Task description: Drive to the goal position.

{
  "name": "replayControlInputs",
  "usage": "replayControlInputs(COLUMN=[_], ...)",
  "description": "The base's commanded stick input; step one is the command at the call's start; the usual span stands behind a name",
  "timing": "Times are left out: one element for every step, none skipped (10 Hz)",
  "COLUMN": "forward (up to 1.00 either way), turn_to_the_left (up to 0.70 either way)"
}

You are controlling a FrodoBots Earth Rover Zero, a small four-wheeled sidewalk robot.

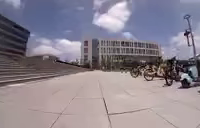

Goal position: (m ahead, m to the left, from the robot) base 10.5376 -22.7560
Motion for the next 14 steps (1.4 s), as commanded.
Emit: replayControlInputs(forward=[1.0, 1.0, 1.0, 1.0, 1.0, 1.0, 1.0, 1.0, 1.0, 1.0, 1.0, 1.0, 1.0, 1.0], turn_to_the_left=[0.0, -0.12, -0.06, 0.0, 0.0, 0.0, 0.0, 0.0, 0.0, 0.0, 0.0, 0.0, 0.0, 0.0])
